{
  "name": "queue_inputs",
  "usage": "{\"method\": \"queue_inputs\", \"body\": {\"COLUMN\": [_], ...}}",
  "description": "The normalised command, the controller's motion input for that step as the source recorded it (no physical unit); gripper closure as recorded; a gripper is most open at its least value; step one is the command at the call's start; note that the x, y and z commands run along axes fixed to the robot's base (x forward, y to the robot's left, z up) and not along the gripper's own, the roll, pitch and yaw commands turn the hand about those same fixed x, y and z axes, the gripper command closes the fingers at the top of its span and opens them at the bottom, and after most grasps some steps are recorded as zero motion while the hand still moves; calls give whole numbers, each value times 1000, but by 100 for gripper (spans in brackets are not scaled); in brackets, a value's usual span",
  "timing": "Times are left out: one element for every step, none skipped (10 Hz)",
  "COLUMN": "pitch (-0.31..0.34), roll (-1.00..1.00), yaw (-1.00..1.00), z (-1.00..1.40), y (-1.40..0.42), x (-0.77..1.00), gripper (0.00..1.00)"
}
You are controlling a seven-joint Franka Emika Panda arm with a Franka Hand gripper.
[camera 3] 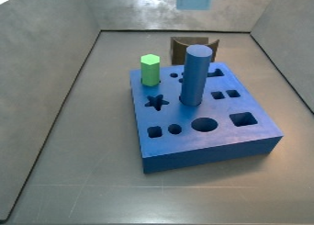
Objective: Pick up the rectangle object. Move to above the board. Insert the rectangle object.
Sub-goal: Insert the rectangle object.
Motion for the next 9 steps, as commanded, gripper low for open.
{"method": "queue_inputs", "body": {"pitch": [86, 120, 143, 166, 169, 203, 223, 237, 246], "roll": [-34, -217, -237, -240, -246, -269, -269, -297, -300], "yaw": [426, 520, 520, 500, 489, 434, 377, 340, 0], "z": [-111, -257, -283, -291, -286, -297, -317, -314, -186], "y": [-194, -229, -243, -249, -251, -251, -260, -231, -100], "x": [766, 657, 651, 671, 686, 729, 751, 749, 691], "gripper": [100, 100, 100, 100, 100, 100, 100, 100, 100]}}
